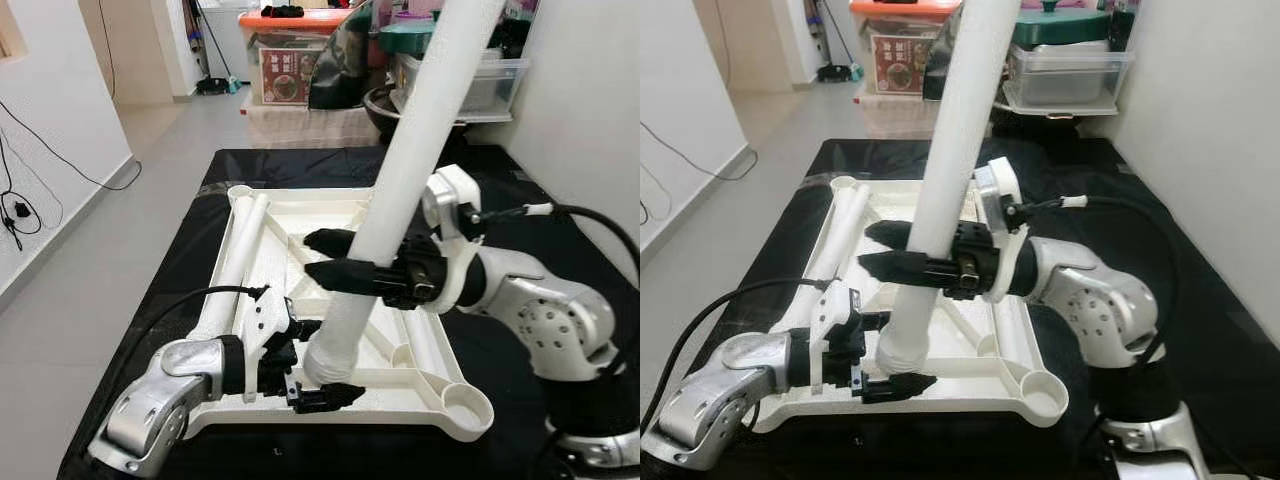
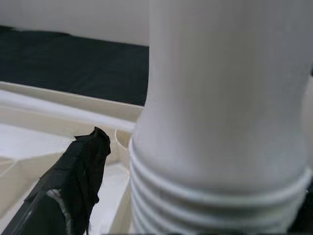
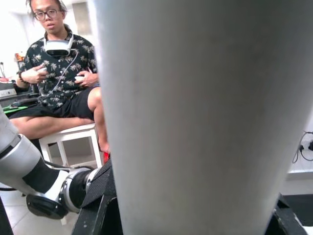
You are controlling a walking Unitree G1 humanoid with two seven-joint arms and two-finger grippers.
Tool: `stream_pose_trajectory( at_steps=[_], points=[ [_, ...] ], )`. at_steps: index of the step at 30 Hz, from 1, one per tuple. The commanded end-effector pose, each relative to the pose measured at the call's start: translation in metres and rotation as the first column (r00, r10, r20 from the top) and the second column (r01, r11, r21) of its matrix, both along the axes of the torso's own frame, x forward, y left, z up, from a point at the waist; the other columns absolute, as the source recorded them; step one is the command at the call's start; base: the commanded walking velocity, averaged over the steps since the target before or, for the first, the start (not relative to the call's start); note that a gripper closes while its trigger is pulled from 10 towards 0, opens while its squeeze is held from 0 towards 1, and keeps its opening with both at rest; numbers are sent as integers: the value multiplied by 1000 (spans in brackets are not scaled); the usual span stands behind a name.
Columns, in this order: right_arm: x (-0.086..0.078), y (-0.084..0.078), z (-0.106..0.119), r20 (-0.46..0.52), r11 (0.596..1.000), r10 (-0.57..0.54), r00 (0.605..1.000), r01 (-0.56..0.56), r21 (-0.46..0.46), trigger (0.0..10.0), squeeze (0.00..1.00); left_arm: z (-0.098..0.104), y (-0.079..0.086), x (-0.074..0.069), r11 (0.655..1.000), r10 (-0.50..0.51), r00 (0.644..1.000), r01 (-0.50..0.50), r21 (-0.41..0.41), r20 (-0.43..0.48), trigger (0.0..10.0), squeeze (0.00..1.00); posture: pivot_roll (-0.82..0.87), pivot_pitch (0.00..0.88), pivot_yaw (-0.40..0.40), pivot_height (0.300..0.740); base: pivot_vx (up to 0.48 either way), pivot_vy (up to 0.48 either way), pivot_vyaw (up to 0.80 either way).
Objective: Building children table
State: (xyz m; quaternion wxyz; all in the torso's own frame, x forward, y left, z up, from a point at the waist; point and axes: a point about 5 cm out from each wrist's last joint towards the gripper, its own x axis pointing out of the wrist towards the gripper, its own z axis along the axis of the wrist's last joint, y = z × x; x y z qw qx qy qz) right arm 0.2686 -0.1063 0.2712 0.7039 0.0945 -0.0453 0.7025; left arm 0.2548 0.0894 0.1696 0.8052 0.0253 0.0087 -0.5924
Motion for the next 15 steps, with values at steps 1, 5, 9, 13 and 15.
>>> stream_pose_trajectory(
  at_steps=[1, 5, 9, 13, 15],
  points=[
    [-7, 10, -5, -21, 998, 62, 998, -63, -15, 0, 0, 7, 3, 8, 998, 53, 999, -52, -35, 12, 10000, 0, -126, 0, -4, 740, 0, 0, 0],
    [-7, 11, -6, -25, 998, 57, 998, -57, -13, 0, 0, 12, 2, 13, 995, 60, 998, -59, -78, 14, 10000, 0, -128, 0, 0, 740, 0, 0, 0],
    [-6, 12, -7, -28, 999, 41, 999, -42, -8, 0, 0, 8, 1, 14, 995, 59, 998, -58, -81, 2, 2510, 0, -132, 0, 1, 740, 0, 0, 0],
    [-7, 12, -8, -31, 999, 38, 999, -38, -4, 0, 0, 5, 2, 13, 992, 79, 997, -79, -95, -4, 0, 0, -131, 0, -1, 740, 0, 0, 0],
    [-7, 11, -8, -33, 999, 35, 999, -35, -2, 0, 0, 6, 3, 12, 991, 84, 996, -84, -107, -3, 0, 0, -130, 0, -4, 740, 0, 0, 0]
  ],
)
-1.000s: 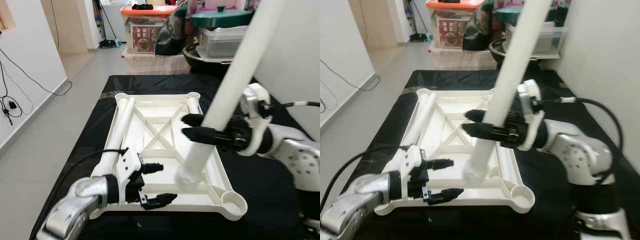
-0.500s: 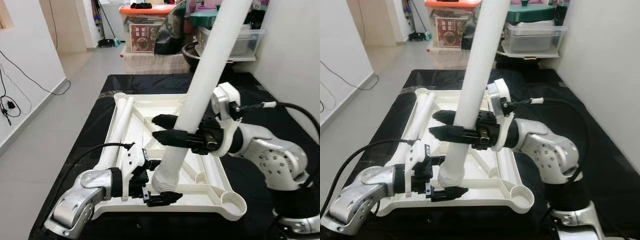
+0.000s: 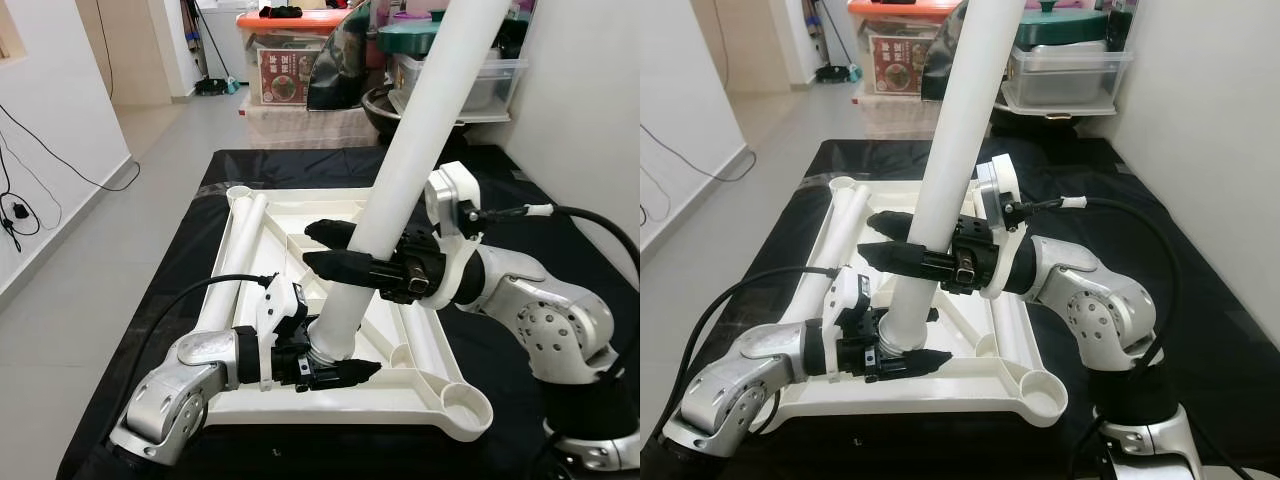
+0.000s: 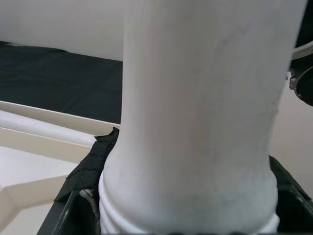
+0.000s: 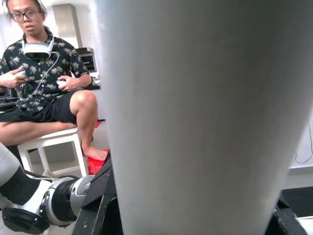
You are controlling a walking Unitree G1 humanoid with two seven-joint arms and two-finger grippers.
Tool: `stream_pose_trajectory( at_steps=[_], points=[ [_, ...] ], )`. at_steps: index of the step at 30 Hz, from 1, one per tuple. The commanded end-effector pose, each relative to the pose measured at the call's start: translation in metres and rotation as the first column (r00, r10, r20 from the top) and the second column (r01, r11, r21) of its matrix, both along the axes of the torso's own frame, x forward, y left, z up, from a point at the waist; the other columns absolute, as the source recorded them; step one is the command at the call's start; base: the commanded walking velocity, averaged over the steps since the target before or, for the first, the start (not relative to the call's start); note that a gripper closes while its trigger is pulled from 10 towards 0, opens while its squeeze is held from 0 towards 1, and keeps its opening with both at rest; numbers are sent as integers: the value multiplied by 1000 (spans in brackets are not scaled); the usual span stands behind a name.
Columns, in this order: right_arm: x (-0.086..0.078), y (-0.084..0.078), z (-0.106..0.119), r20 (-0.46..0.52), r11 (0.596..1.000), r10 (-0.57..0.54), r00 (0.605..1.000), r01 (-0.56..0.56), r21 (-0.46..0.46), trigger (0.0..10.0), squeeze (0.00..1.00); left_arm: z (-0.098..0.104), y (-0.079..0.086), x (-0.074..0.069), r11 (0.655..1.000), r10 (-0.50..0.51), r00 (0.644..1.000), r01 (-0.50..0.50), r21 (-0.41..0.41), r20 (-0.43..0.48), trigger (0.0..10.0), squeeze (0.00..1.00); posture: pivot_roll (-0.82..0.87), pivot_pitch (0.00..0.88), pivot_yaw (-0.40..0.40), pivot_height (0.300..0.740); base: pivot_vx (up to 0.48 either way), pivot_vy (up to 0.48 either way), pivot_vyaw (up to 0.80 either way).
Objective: Building children table
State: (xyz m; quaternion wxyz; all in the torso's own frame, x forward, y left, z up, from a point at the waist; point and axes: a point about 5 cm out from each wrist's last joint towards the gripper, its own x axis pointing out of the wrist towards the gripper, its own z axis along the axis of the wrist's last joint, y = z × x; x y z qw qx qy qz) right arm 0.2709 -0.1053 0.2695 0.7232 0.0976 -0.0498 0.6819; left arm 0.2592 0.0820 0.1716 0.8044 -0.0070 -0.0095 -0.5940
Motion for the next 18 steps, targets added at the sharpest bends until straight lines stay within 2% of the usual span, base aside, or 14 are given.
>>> stream_pose_trajectory(
  at_steps=[1, 9, 10, 11, 12, 14, 15, 16, 17, 18],
  points=[
    [-9, 10, -7, -32, 996, 88, 996, -88, -8, 0, 0, 4, 11, 7, 996, 88, 996, -87, -36, 6, 0, 0, -130, 0, -4, 740, 0, 0, 0],
    [-6, 11, -7, -26, 999, 41, 999, -42, -16, 0, 0, -1, 10, 7, 996, 94, 995, -94, 0, 20, 0, 0, -129, 0, -8, 740, 0, 0, 0],
    [-1, 11, -9, -38, 999, -6, 999, 5, -39, 10000, 0, -2, 11, 8, 994, 105, 994, -106, 17, 27, 4078, 0, -128, 0, -10, 740, 0, 0, 0],
    [-1, 11, -9, -38, 999, -6, 999, 5, -39, 10000, 0, -2, 11, 8, 994, 105, 994, -106, 17, 27, 4078, 0, -128, 0, -10, 740, 0, 0, 0],
    [2, 11, -11, -47, 998, -39, 998, 37, -56, 10000, 890, -3, 11, 9, 993, 112, 993, -113, 28, 31, 10000, 0, -128, 0, -11, 740, 0, 0, 0],
    [2, 11, -11, -47, 998, -39, 998, 37, -56, 10000, 890, -3, 11, 9, 993, 112, 993, -113, 28, 31, 10000, 0, -128, 0, -11, 740, 0, 0, 0],
    [5, 11, -13, -65, 996, -72, 995, 68, -60, 10000, 1000, -3, 11, 10, 992, 120, 992, -122, 39, 39, 10000, 0, -127, 0, -12, 740, 0, 0, 0],
    [5, 11, -13, -65, 996, -72, 995, 68, -60, 10000, 1000, -3, 11, 10, 992, 120, 992, -122, 39, 39, 10000, 0, -127, 0, -12, 740, 0, 0, 0],
    [8, 11, -14, -71, 991, -119, 990, 114, -70, 10000, 0, -3, 11, 11, 990, 134, 990, -136, 45, 50, 10000, 0, -127, 0, -12, 740, 0, 0, 0],
    [8, 11, -14, -71, 991, -119, 990, 114, -70, 10000, 0, -3, 11, 11, 990, 134, 990, -136, 45, 50, 10000, 0, -127, 0, -12, 740, 0, 0, 0]
  ],
)
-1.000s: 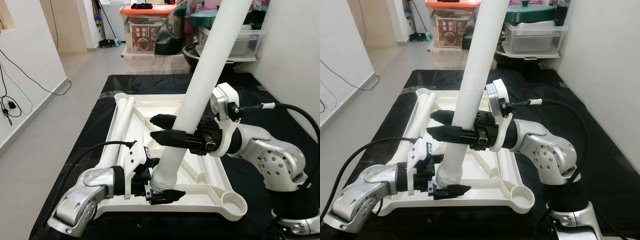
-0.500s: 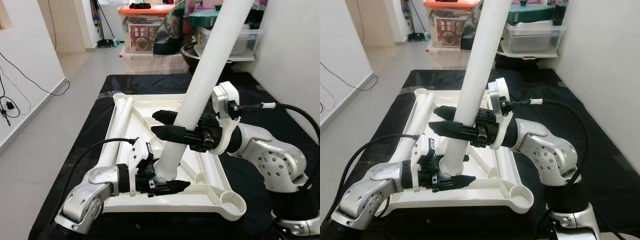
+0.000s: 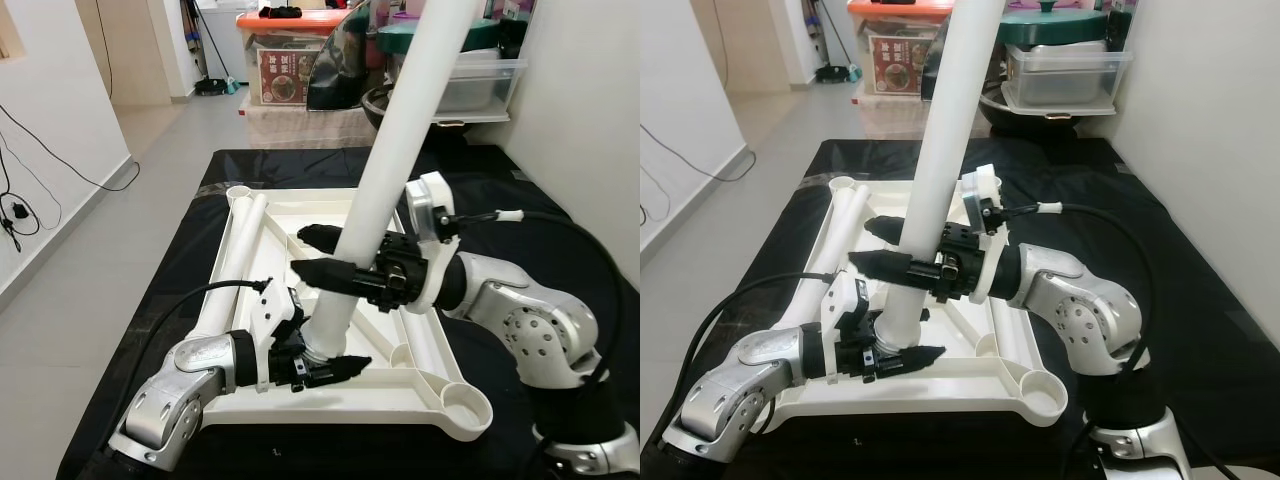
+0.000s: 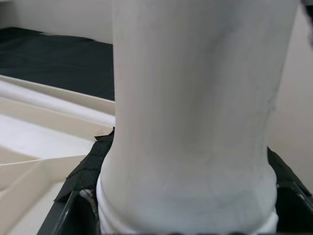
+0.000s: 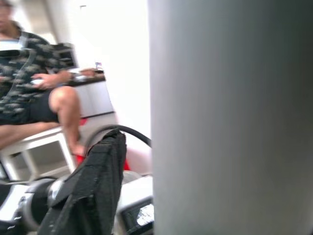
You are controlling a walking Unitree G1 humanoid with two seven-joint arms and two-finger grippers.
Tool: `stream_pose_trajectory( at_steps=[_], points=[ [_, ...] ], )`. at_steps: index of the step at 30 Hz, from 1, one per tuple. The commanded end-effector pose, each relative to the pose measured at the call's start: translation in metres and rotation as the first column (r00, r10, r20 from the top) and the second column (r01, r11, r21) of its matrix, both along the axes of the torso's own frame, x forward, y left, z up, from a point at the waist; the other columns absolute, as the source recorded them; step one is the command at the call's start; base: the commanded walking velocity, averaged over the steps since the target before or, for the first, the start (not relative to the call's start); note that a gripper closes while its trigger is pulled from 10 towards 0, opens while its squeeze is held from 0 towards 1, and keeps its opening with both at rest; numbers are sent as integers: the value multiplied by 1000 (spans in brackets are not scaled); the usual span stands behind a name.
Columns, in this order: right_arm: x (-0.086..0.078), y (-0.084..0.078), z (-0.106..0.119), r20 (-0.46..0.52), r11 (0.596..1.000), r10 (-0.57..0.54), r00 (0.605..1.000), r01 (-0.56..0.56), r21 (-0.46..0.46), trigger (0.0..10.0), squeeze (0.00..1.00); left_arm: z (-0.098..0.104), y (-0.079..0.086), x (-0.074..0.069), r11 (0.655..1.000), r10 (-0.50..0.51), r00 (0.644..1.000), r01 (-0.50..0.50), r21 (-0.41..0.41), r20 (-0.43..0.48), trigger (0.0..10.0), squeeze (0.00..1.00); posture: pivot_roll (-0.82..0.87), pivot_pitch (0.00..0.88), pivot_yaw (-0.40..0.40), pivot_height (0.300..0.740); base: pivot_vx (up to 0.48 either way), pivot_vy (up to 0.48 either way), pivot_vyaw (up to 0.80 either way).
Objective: Building children table
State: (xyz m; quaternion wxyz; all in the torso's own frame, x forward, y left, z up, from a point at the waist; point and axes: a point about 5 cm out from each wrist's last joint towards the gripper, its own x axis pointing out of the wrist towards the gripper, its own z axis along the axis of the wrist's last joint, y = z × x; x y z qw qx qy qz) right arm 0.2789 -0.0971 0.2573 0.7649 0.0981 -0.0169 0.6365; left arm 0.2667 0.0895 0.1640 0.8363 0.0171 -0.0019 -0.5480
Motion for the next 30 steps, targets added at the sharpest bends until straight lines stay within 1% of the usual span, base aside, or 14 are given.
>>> stream_pose_trajectory(
  at_steps=[1, 3, 4, 5, 7, 8, 12, 13, 17, 22, 23, 24, 25, 30],
  points=[
    [4, 4, -4, -22, 998, -58, 998, 58, -16, 10000, 0, 6, 4, 9, 997, 69, 996, -70, 10, 56, 10000, 0, -128, 0, -12, 740, 0, 0, 0],
    [4, 4, -4, -22, 998, -58, 998, 58, -16, 10000, 0, 6, 4, 9, 997, 69, 996, -70, 10, 56, 10000, 0, -128, 0, -12, 740, 0, 0, 0],
    [10, 5, -6, -30, 989, -151, 988, 151, 4, 10000, 0, 6, 5, 17, 989, 146, 985, -148, 23, 90, 10000, 0, -129, 0, -12, 740, 0, 0, 0],
    [10, 5, -6, -30, 989, -151, 988, 151, 4, 10000, 0, 6, 5, 17, 989, 146, 985, -148, 23, 90, 10000, 0, -129, 0, -12, 740, 0, 0, 0],
    [26, 5, -15, -142, 931, -350, 926, 361, 61, 10000, 0, 8, 3, 28, 968, 250, 961, -252, 3, 114, 10000, 0, -132, 0, -9, 740, 0, 0, 0],
    [26, 5, -15, -142, 931, -350, 926, 361, 61, 10000, 0, 8, 3, 28, 968, 250, 961, -252, 3, 114, 10000, 0, -132, 0, -9, 740, 0, 0, 0],
    [40, 6, -30, -305, 814, -524, 796, 573, 97, 10000, 0, 4, -11, 25, 969, 244, 961, -248, 15, 130, 10000, 0, -132, 0, -5, 740, 0, 0, 0],
    [40, 6, -30, -305, 814, -524, 796, 573, 97, 10000, 0, 4, -11, 25, 969, 244, 961, -248, 15, 130, 10000, 0, -132, 0, -5, 740, 0, 0, 0],
    [48, 6, -34, -390, 745, -577, 717, 658, 109, 10000, 0, 1, -18, 23, 971, 233, 964, -237, 21, 131, 10000, 0, -129, 0, -6, 740, 0, 0, 0],
    [50, 8, -34, -414, 728, -582, 700, 676, 120, 10000, 0, -2, -20, 23, 971, 231, 963, -238, 32, 138, 10000, 0, -128, 0, -6, 740, 0, 0, 0],
    [49, 9, -34, -416, 730, -575, 704, 671, 128, 2824, 0, -3, -19, 23, 970, 233, 962, -240, 37, 142, 10000, 0, -127, 0, -7, 740, 0, 0, 0],
    [48, 9, -33, -417, 732, -570, 708, 668, 134, 2824, 0, -3, -19, 23, 969, 234, 962, -242, 41, 144, 10000, 0, -127, 0, -7, 740, 0, 0, 0],
    [47, 10, -33, -422, 737, -559, 714, 661, 143, 0, 0, -4, -18, 24, 968, 239, 959, -248, 44, 149, 10000, 0, -126, 0, -8, 740, 0, 0, 0],
    [39, 15, -35, -448, 764, -513, 732, 628, 151, 0, 0, -6, -13, 27, 958, 263, 949, -278, 67, 176, 10000, 0, -126, 0, -7, 740, 0, 0, 0]
  ],
)
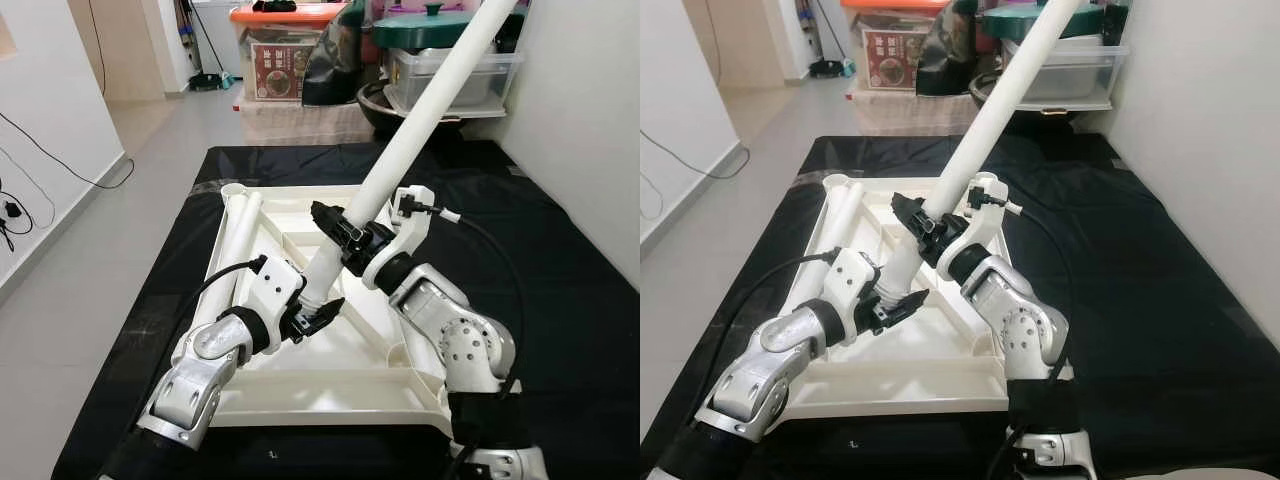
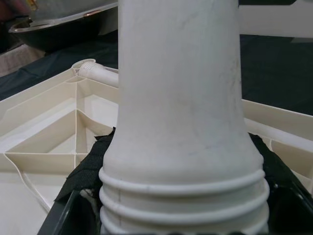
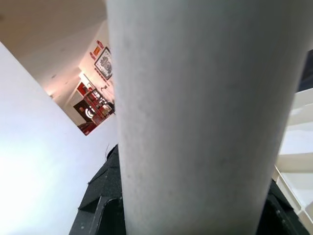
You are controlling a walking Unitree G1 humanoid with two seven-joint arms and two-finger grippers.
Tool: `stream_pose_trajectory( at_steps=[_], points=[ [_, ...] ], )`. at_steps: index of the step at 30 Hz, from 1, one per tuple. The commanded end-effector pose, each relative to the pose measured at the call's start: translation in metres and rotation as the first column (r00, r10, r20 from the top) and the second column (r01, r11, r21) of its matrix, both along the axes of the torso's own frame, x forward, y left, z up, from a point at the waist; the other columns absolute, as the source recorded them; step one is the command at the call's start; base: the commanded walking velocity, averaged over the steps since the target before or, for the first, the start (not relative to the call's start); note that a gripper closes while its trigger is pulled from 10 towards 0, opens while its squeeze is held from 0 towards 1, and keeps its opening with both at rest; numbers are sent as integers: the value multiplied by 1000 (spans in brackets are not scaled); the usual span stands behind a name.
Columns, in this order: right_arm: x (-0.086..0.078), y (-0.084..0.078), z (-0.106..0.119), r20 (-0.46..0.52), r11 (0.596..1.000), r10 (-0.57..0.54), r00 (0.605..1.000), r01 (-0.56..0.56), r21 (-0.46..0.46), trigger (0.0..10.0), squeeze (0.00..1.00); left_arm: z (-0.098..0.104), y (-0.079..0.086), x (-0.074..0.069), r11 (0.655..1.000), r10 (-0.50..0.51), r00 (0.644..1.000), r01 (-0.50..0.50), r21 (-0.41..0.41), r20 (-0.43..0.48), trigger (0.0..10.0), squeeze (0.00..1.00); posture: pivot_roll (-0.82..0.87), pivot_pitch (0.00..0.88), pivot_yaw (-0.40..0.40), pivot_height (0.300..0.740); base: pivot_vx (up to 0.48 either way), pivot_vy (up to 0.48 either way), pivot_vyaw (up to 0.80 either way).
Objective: Building children table
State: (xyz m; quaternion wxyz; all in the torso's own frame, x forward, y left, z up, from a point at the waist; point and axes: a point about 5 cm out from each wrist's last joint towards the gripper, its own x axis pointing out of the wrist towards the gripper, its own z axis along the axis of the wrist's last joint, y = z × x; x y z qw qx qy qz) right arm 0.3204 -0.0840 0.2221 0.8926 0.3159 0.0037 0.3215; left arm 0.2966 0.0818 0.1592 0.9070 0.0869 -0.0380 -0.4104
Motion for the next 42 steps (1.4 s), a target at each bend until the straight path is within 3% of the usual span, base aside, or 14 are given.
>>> stream_pose_trajectory(
  at_steps=[1, 13, 15, 24, 28, 30, 31, 32, 33, 34, 35, 37, 40, 42],
  points=[
    [-4, 3, 0, -10, 1000, 20, 1000, -20, 10, 0, 0, -2, -4, -2, 999, -29, 999, 28, 28, 24, 10000, 0, -127, 0, -7, 740, 0, 0, 0],
    [-8, 4, -4, -13, 999, 45, 999, -45, -6, 0, 0, -3, 2, 2, 999, -3, 999, 0, 54, 42, 10000, 0, -125, 0, -3, 740, 0, 0, 0],
    [-8, 4, -4, -12, 999, 39, 999, -39, -13, 0, 0, -3, 6, 5, 998, 34, 998, -37, 52, 54, 10000, 1000, -124, 0, -3, 740, 0, 0, 0],
    [-3, -8, -2, 8, 999, -7, 1000, 7, -34, 0, 0, 10, 10, 3, 998, 14, 999, -11, -58, 44, 10000, 1000, -119, 0, -3, 740, 0, 0, 0],
    [6, -41, 1, 48, 991, -75, 996, 80, -111, 0, 0, 13, 13, -16, 981, -87, 996, 87, -171, 9, 10000, 1000, -114, 0, 3, 740, 0, 0, 0],
    [6, -41, 1, 48, 991, -75, 996, 80, -111, 0, 0, 13, 13, -16, 981, -87, 996, 87, -171, 9, 10000, 1000, -114, 0, 3, 740, 0, 0, 0],
    [10, -57, 4, 68, 982, -108, 992, 118, -147, 0, 0, 12, 16, -23, 976, -125, 992, 122, -181, -7, 10000, 1000, -114, 0, 3, 740, 0, 0, 0],
    [10, -57, 4, 68, 982, -108, 992, 118, -147, 0, 0, 12, 16, -23, 976, -125, 992, 122, -181, -7, 10000, 1000, -114, 0, 3, 740, 0, 0, 0],
    [15, -76, 9, 91, 970, -147, 985, 162, -183, 0, 0, 12, 19, -28, 970, -152, 988, 144, -198, -27, 10000, 675, -119, 0, 3, 740, 0, 0, 0],
    [15, -76, 9, 91, 970, -147, 985, 162, -183, 0, 0, 12, 19, -28, 970, -152, 988, 144, -198, -27, 10000, 675, -119, 0, 3, 740, 0, 0, 0],
    [19, -93, 15, 114, 956, -180, 977, 201, -213, 0, 0, 12, 21, -32, 965, -168, 985, 156, -210, -40, 10000, 0, -119, 0, 3, 740, 0, 0, 0],
    [20, -120, 25, 159, 939, -178, 971, 216, -268, 0, 0, 9, 25, -34, 972, -170, 984, 158, -171, -55, 10000, 0, -111, 0, -4, 740, 0, 0, 0],
    [19, -126, 27, 169, 939, -151, 974, 195, -285, 0, 0, 8, 26, -34, 975, -163, 985, 152, -163, -58, 10000, 0, -111, 0, -4, 740, 0, 0, 0],
    [10, -129, 29, 195, 939, -47, 980, 110, -326, 0, 0, 8, 27, -34, 975, -158, 985, 145, -168, -64, 10000, 0, -115, 0, -3, 740, 0, 0, 0]
  ],
)
